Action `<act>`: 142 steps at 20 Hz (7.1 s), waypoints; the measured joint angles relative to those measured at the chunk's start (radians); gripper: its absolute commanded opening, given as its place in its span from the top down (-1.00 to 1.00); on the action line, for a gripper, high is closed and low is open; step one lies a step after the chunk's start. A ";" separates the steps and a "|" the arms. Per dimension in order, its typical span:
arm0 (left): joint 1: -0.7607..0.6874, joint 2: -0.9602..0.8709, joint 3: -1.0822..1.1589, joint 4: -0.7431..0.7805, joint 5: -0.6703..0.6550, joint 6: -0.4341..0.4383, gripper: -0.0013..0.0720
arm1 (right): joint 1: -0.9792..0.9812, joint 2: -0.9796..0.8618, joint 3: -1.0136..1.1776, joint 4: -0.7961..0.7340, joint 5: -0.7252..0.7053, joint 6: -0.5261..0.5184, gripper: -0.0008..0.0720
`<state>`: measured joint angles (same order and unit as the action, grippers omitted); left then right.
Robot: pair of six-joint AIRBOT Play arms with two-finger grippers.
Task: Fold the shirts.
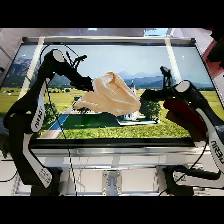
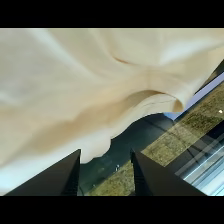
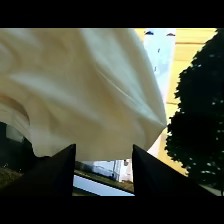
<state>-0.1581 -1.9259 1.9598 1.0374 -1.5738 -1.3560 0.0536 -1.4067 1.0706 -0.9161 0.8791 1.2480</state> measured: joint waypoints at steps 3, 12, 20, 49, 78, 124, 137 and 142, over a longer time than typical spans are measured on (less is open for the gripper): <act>0.000 0.000 -0.002 0.026 -0.051 -0.073 -0.07 | 0.006 -0.048 0.002 0.021 -0.019 -0.011 -0.15; 0.043 0.044 -0.002 0.339 -0.007 -0.425 0.05 | -0.109 -0.077 0.217 0.039 -0.010 -0.048 -0.15; 0.015 0.178 -0.153 0.474 -0.035 -0.641 0.93 | -0.152 -0.079 0.292 0.032 -0.060 -0.094 -0.15; -0.114 0.819 -1.142 0.545 0.788 -1.378 0.71 | -0.155 -0.079 0.297 0.060 0.154 -0.127 -0.15; -0.091 0.552 -1.170 0.055 1.271 -1.071 0.46 | -0.154 -0.079 0.297 0.062 0.161 -0.153 -0.15; 0.016 0.777 -0.887 0.106 1.289 -0.517 0.93 | -0.105 -0.348 1.004 -0.101 0.578 0.088 0.90; 0.027 0.736 -0.649 0.412 0.814 -0.291 0.93 | 0.489 0.084 0.710 -0.178 0.631 0.178 0.91; 0.027 0.613 -0.645 0.536 0.910 -0.318 0.39 | 0.631 -0.060 0.422 -0.074 0.445 0.145 0.74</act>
<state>-0.1314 -1.3125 1.3144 1.5734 -0.6640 -1.6737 0.6842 -1.4662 1.4921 -0.9897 1.3243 1.3930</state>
